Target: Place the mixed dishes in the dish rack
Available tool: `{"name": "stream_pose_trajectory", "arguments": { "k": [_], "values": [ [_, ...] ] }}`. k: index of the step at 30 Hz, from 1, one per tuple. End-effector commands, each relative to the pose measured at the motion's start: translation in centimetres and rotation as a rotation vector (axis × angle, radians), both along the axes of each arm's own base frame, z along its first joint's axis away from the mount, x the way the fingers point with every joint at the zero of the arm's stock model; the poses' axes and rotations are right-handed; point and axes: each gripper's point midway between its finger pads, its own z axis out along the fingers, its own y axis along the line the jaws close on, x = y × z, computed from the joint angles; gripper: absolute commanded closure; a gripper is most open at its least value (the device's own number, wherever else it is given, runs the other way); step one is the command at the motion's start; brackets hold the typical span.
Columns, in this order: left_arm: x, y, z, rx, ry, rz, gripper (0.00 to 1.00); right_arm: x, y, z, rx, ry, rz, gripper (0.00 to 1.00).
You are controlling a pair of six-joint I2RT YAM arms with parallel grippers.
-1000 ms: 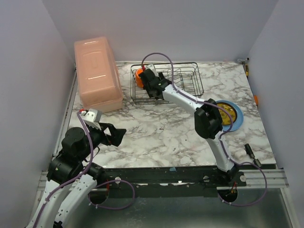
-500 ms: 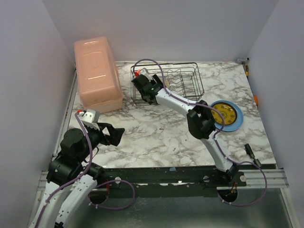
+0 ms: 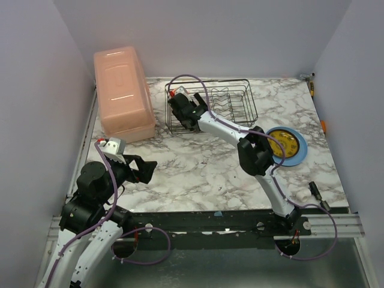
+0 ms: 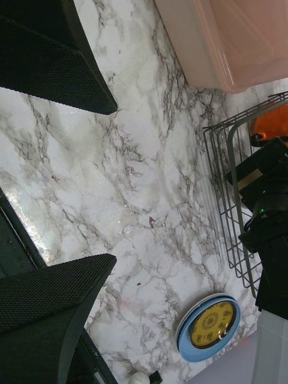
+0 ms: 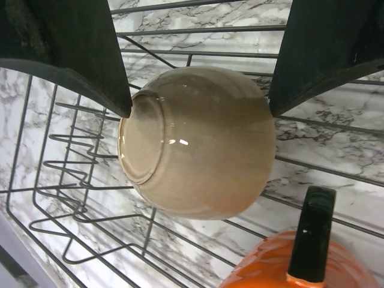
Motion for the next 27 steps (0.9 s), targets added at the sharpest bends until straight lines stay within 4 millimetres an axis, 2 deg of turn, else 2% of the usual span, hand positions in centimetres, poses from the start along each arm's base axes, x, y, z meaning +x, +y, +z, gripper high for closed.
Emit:
{"name": "stream_pose_trajectory", "arguments": {
  "k": [1,9,16,19,22,27],
  "values": [
    [0.4,0.0,0.0,0.009,-0.007,0.004,0.01,-2.1,2.1,-0.5,0.093,0.099,0.096,0.01],
    [0.5,0.0,-0.1,0.009,-0.005,0.005,0.02,-3.0,4.0,2.2,0.277,0.107,0.127,0.00],
    [0.5,0.1,-0.1,0.008,-0.007,0.008,0.01,-1.3,3.9,4.0,0.630,0.171,0.059,0.01],
    [0.4,0.1,-0.1,0.009,-0.007,0.005,0.01,-0.4,3.5,4.6,0.713,0.169,0.037,0.01],
    [0.4,0.1,-0.1,0.007,-0.009,0.004,0.02,0.8,2.7,4.7,0.747,0.160,-0.001,0.01],
    [0.4,0.1,-0.1,0.007,-0.010,0.005,0.01,1.9,1.6,3.0,0.758,0.192,-0.049,0.01]
  ]
}}
